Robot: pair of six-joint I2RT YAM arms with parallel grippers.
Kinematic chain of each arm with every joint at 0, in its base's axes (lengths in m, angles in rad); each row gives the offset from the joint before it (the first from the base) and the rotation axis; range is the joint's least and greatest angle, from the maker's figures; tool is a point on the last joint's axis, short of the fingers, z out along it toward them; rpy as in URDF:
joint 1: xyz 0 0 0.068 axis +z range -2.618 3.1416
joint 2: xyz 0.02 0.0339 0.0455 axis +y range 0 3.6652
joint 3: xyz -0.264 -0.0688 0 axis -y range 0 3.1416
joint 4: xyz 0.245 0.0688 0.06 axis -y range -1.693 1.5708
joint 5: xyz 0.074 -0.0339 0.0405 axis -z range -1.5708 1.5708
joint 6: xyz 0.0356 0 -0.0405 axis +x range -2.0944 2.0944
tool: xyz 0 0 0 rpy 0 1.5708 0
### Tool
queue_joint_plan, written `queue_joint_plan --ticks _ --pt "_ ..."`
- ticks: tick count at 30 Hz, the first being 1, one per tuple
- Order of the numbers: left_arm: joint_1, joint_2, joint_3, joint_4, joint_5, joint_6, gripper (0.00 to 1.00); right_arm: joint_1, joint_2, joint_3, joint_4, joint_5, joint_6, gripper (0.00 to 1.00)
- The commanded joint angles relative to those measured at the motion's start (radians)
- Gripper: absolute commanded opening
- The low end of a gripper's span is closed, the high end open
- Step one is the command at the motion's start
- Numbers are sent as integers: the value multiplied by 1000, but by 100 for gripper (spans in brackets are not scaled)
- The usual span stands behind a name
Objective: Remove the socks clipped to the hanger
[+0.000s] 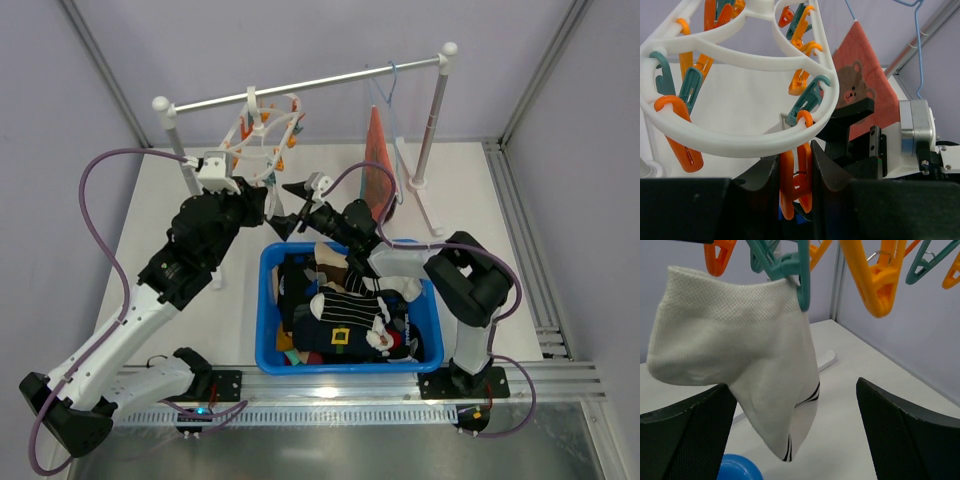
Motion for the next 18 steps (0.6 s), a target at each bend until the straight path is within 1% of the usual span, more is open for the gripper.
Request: queue_joint_plan --ticks 1,2,3,4,5,7,8,9,11,13,14,15,16,17,18 --pt "3 -10 -13 -2 30 -10 0 2 34 79 -3 -37 -2 95" --pt "3 -13 -13 -1 30 -10 0 4 39 82 -3 -41 0 90" --pt "3 -15 -13 1 29 -10 0 5 42 79 -3 -45 0 77" --pt "4 -18 -14 1 27 -10 0 5 43 76 1 -45 0 70" --pt "3 -21 -16 4 26 -10 0 7 43 68 1 -46 -2 58" --pt "3 -22 -17 4 26 -10 0 9 37 61 -5 -45 -31 39" --pt "4 -19 -19 7 26 -10 0 9 30 52 -6 -43 -34 15" --pt "4 -21 -20 8 24 -10 0 13 22 44 -5 -39 -38 9" --pt "4 -19 -20 8 21 -12 0 19 5 30 -5 -22 -60 4" --pt "4 -18 -22 8 9 -12 16 35 -29 9 -22 0 -81 4" --pt "4 -21 -23 8 -3 -10 34 44 -46 -10 -29 14 -110 4" --pt "4 -28 -26 10 -6 -10 49 58 -76 -19 -37 30 -124 4" --pt "4 -35 -28 12 -7 -9 70 67 -95 -30 -54 49 -137 4" --pt "4 -42 -33 13 -8 -10 99 73 -110 -48 -60 55 -149 4" --pt "4 -50 -33 12 -7 -12 99 78 -142 -59 -63 60 -152 4"
